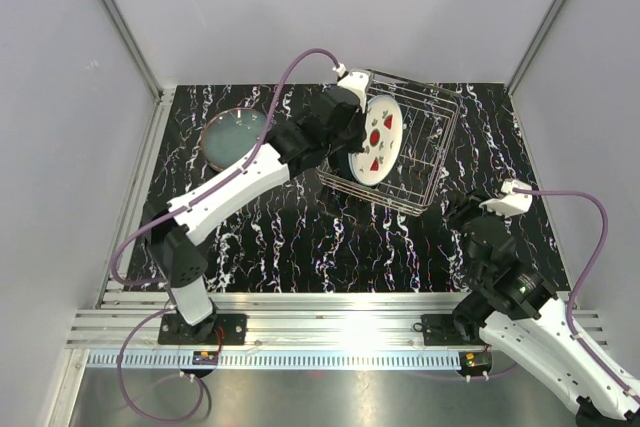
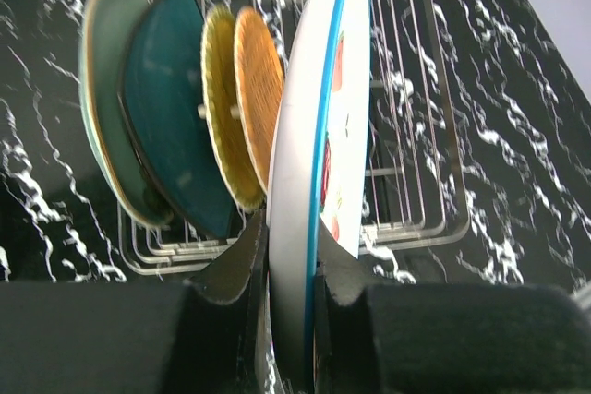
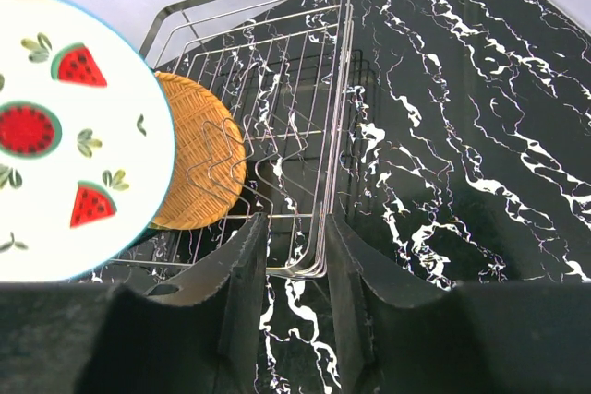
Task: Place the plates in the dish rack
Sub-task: Insert the plate into the dish rack
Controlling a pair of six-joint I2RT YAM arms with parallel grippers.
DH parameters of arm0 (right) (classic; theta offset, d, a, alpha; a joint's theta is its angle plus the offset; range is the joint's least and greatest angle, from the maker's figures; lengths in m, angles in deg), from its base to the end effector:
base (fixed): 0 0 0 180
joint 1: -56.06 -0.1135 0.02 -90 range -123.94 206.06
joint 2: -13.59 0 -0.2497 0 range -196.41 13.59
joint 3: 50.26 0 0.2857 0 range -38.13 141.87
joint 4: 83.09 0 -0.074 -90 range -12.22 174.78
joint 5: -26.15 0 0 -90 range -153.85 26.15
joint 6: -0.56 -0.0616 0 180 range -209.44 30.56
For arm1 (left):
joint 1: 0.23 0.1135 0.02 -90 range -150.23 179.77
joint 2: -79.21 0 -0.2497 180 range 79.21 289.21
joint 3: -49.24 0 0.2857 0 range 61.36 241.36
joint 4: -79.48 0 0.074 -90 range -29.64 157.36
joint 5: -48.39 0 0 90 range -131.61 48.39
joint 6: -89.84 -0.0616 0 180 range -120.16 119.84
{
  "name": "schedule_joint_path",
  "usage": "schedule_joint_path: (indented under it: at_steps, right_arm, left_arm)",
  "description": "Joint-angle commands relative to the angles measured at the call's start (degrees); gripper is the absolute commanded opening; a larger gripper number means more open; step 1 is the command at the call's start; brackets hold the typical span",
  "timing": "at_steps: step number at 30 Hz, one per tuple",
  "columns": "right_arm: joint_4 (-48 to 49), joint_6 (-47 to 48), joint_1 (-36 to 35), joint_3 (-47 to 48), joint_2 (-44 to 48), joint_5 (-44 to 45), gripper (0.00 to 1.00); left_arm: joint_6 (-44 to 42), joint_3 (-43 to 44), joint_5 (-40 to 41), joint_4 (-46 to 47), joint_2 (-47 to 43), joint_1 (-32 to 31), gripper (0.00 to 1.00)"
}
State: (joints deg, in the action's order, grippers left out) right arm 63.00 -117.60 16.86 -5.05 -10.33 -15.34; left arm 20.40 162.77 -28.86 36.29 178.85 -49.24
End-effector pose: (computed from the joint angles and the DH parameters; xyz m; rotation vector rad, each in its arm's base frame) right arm 0.1609 0.0717 0.2934 0.4248 1.6639 0.1118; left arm 0.3094 -0.3353 0.3626 0.3837 2.0737 -0.5098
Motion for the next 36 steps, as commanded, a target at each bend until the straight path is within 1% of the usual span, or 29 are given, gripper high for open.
schedule_joint_path:
  at_steps: [1, 5, 9, 13, 19, 26, 36]
  right_arm:
    - [3.6, 0.7, 0.3, 0.0, -0.6, 1.2, 0.38]
    - [3.8, 0.9, 0.3, -0.2, 0.1, 0.9, 0.38]
    - [3.9, 0.9, 0.4, -0.4, 0.6, 0.6, 0.38]
    - [4.1, 0.9, 0.3, -0.5, 0.7, 0.5, 0.37]
    - [4.2, 1.1, 0.3, -0.6, 0.7, 0.3, 0.37]
    - [4.7, 1.4, 0.2, -0.6, 0.2, 0.1, 0.37]
    - [5.2, 1.9, 0.3, -0.8, -0.3, 0.1, 0.37]
  left_arm:
    - [-1.6, 7.0, 5.7, 8.5, 0.6, -0.6, 0.00]
    - [-3.9, 9.1, 10.3, 8.4, 4.2, -1.6, 0.00]
    - [-5.2, 12.5, 11.2, 8.0, 7.7, -1.9, 0.00]
    - [-5.9, 14.3, 11.5, 8.6, 10.7, -2.4, 0.00]
    - [-7.6, 16.7, 14.2, 8.1, 13.6, -2.8, 0.00]
    - [-9.0, 18.7, 15.9, 7.9, 15.0, -2.8, 0.00]
    - [-8.6, 18.9, 15.4, 8.2, 17.2, -2.8, 0.00]
